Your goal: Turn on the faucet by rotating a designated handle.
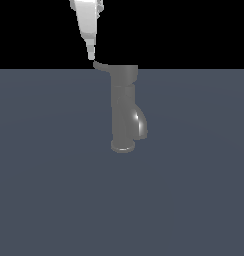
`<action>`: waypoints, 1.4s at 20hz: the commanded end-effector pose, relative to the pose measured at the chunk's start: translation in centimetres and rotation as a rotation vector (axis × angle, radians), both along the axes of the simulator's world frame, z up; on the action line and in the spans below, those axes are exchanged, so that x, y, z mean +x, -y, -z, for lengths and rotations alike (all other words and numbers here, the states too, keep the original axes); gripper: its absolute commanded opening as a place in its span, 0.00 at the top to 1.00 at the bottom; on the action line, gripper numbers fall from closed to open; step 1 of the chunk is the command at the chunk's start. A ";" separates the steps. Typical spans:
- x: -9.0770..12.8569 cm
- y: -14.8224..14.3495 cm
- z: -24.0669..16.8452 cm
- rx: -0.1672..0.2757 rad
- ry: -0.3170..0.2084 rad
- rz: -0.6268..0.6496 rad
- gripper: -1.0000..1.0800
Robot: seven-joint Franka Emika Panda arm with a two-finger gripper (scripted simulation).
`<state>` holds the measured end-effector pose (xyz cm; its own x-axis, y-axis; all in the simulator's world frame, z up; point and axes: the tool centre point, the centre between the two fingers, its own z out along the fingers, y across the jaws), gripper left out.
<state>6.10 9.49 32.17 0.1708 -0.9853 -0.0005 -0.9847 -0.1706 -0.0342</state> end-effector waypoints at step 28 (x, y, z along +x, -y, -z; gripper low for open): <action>-6.3 1.5 1.1 -0.003 -0.003 0.025 1.00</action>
<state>0.24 8.67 31.33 0.1537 -0.9881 0.0005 -0.9874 -0.1536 -0.0387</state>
